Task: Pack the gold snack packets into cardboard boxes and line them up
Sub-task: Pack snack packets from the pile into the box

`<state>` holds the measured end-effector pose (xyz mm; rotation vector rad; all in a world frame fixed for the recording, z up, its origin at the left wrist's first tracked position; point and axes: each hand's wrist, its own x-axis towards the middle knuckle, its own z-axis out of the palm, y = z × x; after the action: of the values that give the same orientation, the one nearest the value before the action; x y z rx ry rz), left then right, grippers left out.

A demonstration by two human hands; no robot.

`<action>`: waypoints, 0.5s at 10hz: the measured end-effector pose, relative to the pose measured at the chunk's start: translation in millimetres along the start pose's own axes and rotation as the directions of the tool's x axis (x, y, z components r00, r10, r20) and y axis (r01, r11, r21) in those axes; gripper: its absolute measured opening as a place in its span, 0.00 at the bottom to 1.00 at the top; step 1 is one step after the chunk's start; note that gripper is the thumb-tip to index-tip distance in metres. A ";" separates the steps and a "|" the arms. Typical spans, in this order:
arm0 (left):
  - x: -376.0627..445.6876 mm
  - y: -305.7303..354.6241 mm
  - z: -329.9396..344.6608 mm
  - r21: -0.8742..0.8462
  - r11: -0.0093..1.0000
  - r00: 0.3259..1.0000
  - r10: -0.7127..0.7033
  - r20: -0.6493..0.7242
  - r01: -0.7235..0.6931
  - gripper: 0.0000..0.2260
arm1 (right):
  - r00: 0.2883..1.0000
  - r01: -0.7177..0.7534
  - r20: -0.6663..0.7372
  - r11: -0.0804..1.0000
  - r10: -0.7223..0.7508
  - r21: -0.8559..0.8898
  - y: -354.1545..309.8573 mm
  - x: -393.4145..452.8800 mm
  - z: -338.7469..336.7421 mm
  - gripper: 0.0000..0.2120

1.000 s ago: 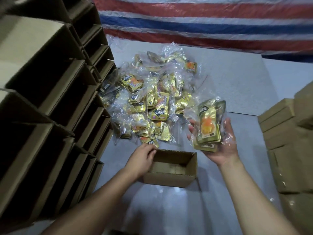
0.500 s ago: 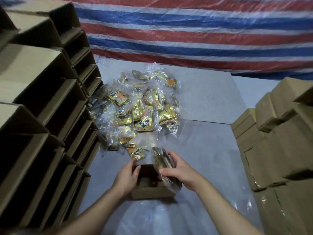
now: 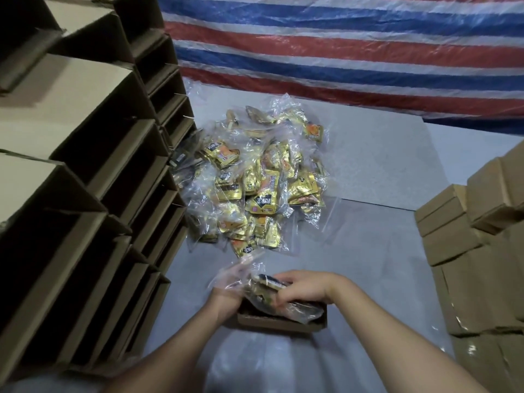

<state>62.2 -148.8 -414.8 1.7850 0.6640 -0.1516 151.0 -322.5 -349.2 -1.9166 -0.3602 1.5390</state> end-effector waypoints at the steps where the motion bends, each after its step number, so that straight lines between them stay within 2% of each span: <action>1: 3.1 1.2 -1.4 -0.085 0.996 0.999 -0.037 0.036 0.040 0.07 | 0.991 -0.110 0.094 0.988 0.100 0.108 2.2 6.5 -3.1 0.16; 2: 5.4 -1.4 -4.9 -0.102 0.991 0.993 -0.080 0.088 0.089 0.07 | 0.969 -0.209 0.157 0.970 0.189 0.124 -0.5 10.7 -3.7 0.19; 3: 6.7 -10.1 -14.2 -0.062 0.977 0.974 -0.196 0.116 0.204 0.09 | 0.980 -0.182 0.053 0.969 0.193 -0.165 -5.6 14.6 -4.5 0.28; 4: 8.1 -19.1 -16.8 0.100 0.969 0.942 -0.244 0.231 0.227 0.16 | 0.970 -0.215 0.056 0.943 0.236 -0.255 -7.0 15.0 -8.9 0.26; 5: 8.1 -6.7 -9.1 0.090 0.991 0.969 -0.116 0.216 0.099 0.09 | 0.939 -0.296 0.121 0.934 0.323 -0.200 -7.1 14.3 -7.6 0.18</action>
<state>63.5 -136.3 -420.9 1.7753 0.6005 -0.4496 163.3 -311.2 -354.9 -2.0760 -0.2782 1.9249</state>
